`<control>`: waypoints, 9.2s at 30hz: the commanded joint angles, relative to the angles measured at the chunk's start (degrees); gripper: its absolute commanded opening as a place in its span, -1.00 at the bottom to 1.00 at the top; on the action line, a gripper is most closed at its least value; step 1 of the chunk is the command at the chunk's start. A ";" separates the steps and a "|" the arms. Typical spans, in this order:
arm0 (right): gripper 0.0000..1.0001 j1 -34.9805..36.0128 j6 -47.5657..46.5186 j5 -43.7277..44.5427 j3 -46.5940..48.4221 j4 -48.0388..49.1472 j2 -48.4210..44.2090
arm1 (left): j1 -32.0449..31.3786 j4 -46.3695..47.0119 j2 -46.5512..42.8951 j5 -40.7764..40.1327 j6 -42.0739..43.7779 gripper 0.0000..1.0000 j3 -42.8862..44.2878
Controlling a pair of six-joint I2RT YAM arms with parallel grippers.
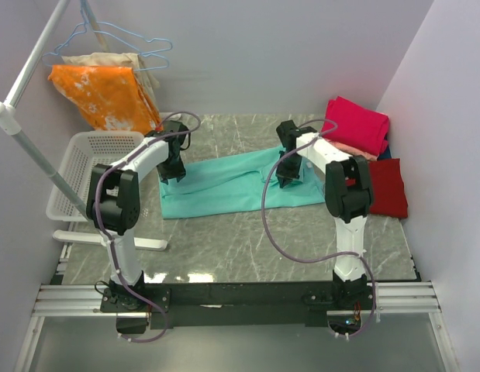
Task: Fold and stack the t-shirts
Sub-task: Fold the tshirt
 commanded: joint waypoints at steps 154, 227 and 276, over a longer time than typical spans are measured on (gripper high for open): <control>-0.49 8.01 -10.41 6.86 19.07 -1.46 8.28 | -0.58 -1.32 8.97 0.49 0.90 -0.14 7.83; -1.00 14.69 -7.34 6.16 3.96 -4.45 1.95 | -0.57 -3.08 13.19 -2.50 -0.50 -0.12 9.59; -0.42 -10.27 -1.79 1.60 34.45 -11.22 20.41 | -0.58 -1.76 5.29 0.13 -0.24 -0.12 -1.84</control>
